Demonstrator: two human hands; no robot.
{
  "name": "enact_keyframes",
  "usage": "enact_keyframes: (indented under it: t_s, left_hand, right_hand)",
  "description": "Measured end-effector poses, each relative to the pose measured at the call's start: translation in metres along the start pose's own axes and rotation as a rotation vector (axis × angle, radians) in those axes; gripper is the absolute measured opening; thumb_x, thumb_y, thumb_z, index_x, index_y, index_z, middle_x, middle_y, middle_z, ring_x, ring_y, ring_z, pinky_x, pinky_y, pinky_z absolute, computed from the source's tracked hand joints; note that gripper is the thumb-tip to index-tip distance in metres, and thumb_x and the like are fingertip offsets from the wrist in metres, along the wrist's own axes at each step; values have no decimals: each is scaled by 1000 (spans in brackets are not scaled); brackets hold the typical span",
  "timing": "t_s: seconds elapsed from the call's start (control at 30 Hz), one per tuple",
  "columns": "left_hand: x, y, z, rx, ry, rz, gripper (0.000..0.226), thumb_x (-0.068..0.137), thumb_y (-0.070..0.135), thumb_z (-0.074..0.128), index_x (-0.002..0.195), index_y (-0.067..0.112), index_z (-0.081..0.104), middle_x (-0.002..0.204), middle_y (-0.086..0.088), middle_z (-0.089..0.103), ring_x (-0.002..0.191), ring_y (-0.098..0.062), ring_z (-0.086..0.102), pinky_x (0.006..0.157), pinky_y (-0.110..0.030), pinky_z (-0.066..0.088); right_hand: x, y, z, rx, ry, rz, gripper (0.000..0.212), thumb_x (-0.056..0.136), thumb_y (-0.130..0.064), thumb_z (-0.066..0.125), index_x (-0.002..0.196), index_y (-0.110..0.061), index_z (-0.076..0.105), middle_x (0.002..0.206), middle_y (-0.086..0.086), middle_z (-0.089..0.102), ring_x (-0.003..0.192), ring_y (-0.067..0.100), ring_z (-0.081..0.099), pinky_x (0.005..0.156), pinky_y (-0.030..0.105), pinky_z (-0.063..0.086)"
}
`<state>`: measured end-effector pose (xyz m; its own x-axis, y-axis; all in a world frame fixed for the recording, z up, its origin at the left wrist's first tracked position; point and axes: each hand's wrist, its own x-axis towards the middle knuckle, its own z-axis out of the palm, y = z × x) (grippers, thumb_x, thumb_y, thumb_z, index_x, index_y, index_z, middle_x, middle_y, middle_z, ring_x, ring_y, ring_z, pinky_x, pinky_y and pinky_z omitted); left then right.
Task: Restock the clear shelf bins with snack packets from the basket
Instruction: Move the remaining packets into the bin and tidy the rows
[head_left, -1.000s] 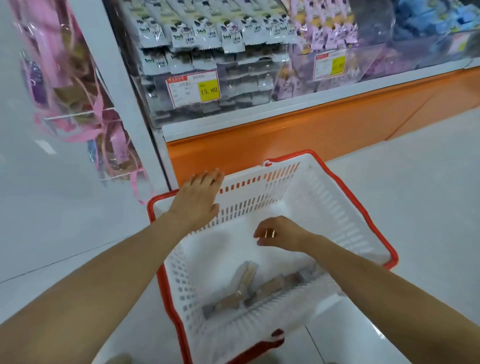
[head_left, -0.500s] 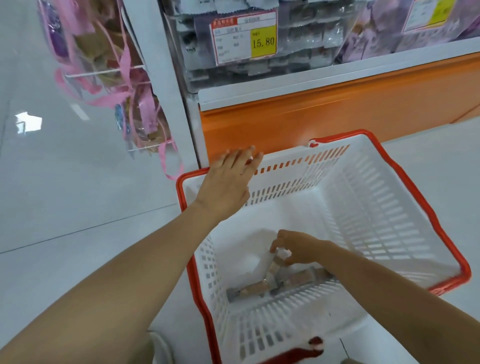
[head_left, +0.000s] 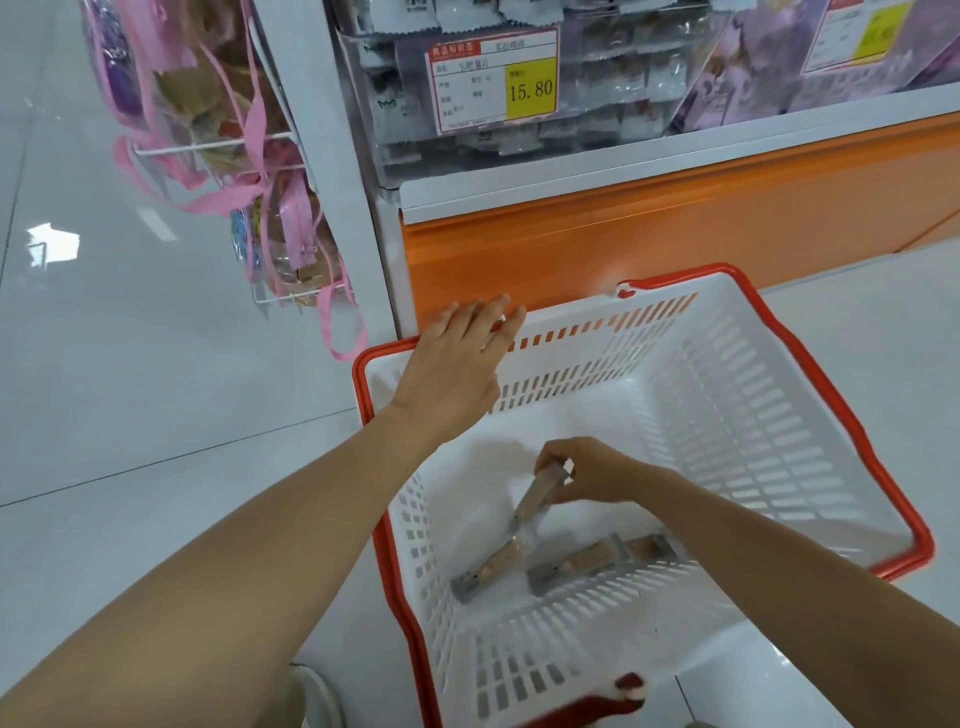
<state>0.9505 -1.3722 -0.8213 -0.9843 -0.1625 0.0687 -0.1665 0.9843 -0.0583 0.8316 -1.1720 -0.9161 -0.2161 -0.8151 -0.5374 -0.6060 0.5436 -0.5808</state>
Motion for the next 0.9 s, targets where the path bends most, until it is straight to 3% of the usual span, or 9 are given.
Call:
enact_keyframes:
  t_s: [0.27, 0.3, 0.37, 0.43, 0.5, 0.6, 0.7, 0.8, 0.9]
  left_hand:
    - [0, 4, -10, -152, -35, -30, 72, 100, 35, 47, 157, 19, 7, 165, -5, 5, 151, -25, 4, 121, -42, -4]
    - [-1, 6, -12, -177, -20, -16, 70, 100, 34, 47, 157, 19, 11, 164, -6, 8, 150, -25, 5, 121, -41, -2]
    - [-2, 13, -16, -246, 50, 31, 60, 99, 34, 49, 153, 17, 27, 157, -6, 28, 143, -25, 19, 118, -41, 16]
    - [0, 18, -22, -302, 116, 48, 50, 98, 37, 48, 144, 18, 45, 140, 0, 50, 129, -21, 31, 101, -37, 27]
    - [5, 23, -30, -341, 129, 8, 45, 98, 43, 48, 137, 23, 55, 123, 5, 61, 116, -19, 37, 85, -33, 25]
    - [12, 26, -43, -644, 16, -85, 38, 96, 43, 55, 129, 26, 61, 108, 3, 62, 101, -17, 48, 78, -33, 38]
    - [14, 30, -51, -850, -30, -109, 30, 95, 37, 60, 121, 22, 62, 106, 3, 62, 90, -14, 56, 68, -27, 42]
    - [15, 31, -60, -1072, -48, -222, 22, 98, 25, 57, 118, 16, 59, 106, 5, 65, 89, -12, 61, 71, -24, 48]
    - [15, 29, -69, -1354, -64, -347, 25, 100, 21, 54, 124, 13, 57, 113, -1, 67, 93, -14, 66, 85, -30, 56]
  right_hand:
    - [-12, -36, -47, 567, 396, 51, 26, 84, -17, 75, 106, -16, 61, 105, -1, 65, 94, 17, 64, 83, 26, 55]
    - [-16, -40, -53, 658, 438, 35, 25, 84, -17, 75, 105, -14, 62, 103, 1, 67, 92, 16, 64, 82, 27, 55]
    - [-26, -48, -65, 790, 505, -7, 20, 85, -14, 74, 101, -12, 63, 96, 3, 68, 86, 14, 64, 76, 24, 52]
    - [-35, -58, -76, 901, 559, -65, 14, 85, -10, 72, 96, -12, 63, 89, 0, 69, 81, 11, 65, 73, 22, 51]
    - [-43, -67, -84, 969, 623, -139, 12, 85, -6, 71, 92, -13, 64, 84, -1, 69, 78, 12, 64, 72, 22, 51]
    - [-54, -80, -95, 979, 696, -211, 16, 80, -11, 73, 93, -11, 65, 87, 5, 68, 78, 12, 63, 72, 21, 50]
    - [-65, -91, -103, 958, 732, -268, 35, 75, -22, 75, 106, -10, 65, 95, 8, 68, 85, 15, 63, 76, 26, 51]
    - [-72, -94, -107, 870, 717, -253, 60, 74, -27, 77, 128, -17, 54, 112, 10, 67, 99, 21, 66, 85, 31, 54]
    - [-79, -96, -107, 701, 714, -234, 56, 76, -20, 80, 124, -21, 51, 113, 6, 63, 104, 19, 62, 88, 36, 54]
